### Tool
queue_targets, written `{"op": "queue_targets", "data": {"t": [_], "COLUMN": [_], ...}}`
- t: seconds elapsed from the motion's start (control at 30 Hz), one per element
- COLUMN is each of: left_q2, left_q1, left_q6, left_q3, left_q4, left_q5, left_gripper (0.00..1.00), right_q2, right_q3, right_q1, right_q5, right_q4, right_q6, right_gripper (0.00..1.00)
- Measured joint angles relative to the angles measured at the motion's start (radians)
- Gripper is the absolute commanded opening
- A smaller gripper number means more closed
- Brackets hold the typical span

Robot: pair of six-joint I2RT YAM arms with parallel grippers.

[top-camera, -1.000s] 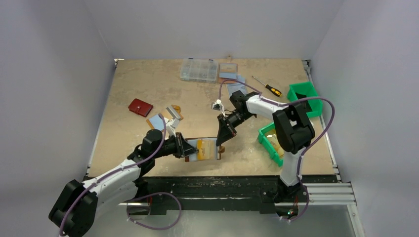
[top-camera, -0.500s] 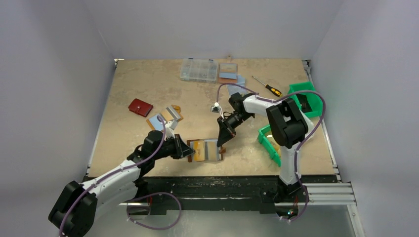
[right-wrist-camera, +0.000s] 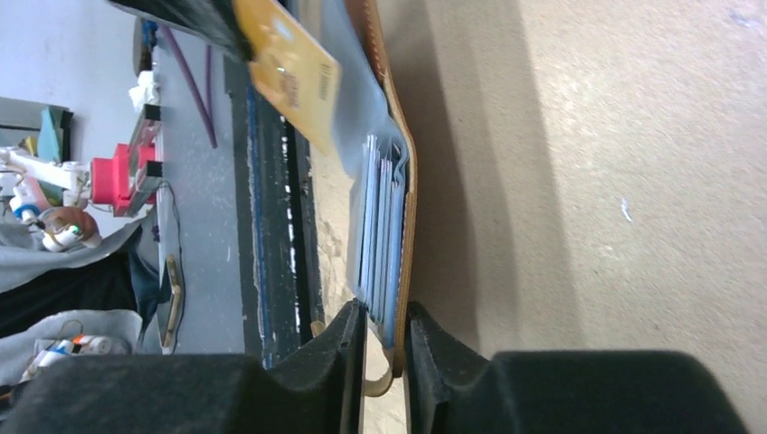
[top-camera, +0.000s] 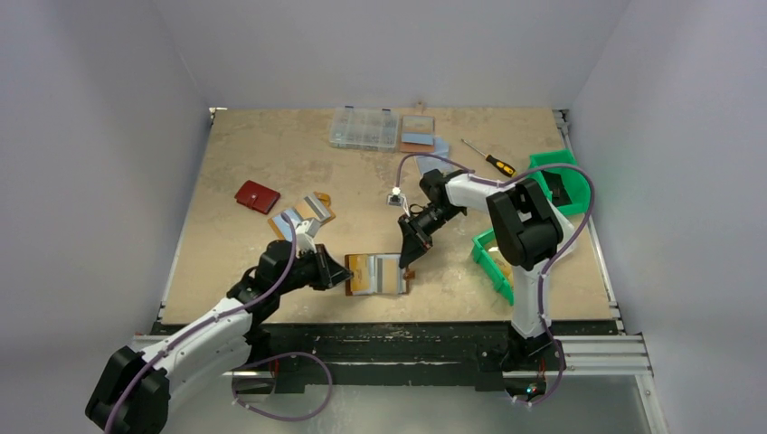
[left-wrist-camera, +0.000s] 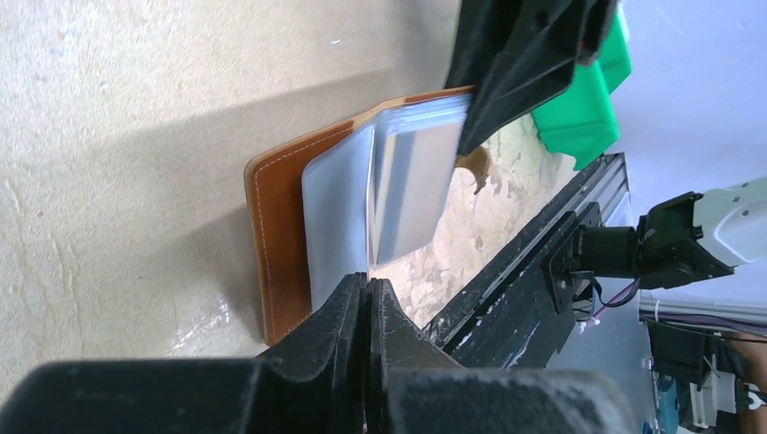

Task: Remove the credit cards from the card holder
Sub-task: Remove the credit card from the card holder.

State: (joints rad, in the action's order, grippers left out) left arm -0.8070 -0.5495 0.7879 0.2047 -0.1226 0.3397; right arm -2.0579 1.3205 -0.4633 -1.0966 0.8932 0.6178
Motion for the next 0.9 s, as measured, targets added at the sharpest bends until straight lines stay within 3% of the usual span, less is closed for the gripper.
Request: {"op": "queue_targets", "data": {"t": [0.13,0.23,0.63,0.9], "left_q2": [0.026,0.024,0.000,-0.036], "left_q1": [0.000,0.000,0.000,0.000], "left_q6": [-0.005,-0.004,0.018,0.075], "left_q3": [0.005,0.005,0.005,-0.008], "left_q4": [-0.016,-0.041,-0.206,-0.385], "left_q5": [0.010,0.028,0.100,0.110], "left_gripper": [0.00,0.00,0.00,0.00], "right_q2": [0.000,0.010,0.185,0.379], "right_q3": [0.000,-0.001,-0.009,-0.048], "right_q1": [0.007,0.018,0.053,0.053], "right_q5": [0.057,0.100,0.209,0.138], "right_q4": [-0.029,-0.055,-0.109,-0.087], "right_q6": [-0.031,-0.050,-0.064,0.036], "right_gripper": [0.46,0.52,0.54,0.54]}}
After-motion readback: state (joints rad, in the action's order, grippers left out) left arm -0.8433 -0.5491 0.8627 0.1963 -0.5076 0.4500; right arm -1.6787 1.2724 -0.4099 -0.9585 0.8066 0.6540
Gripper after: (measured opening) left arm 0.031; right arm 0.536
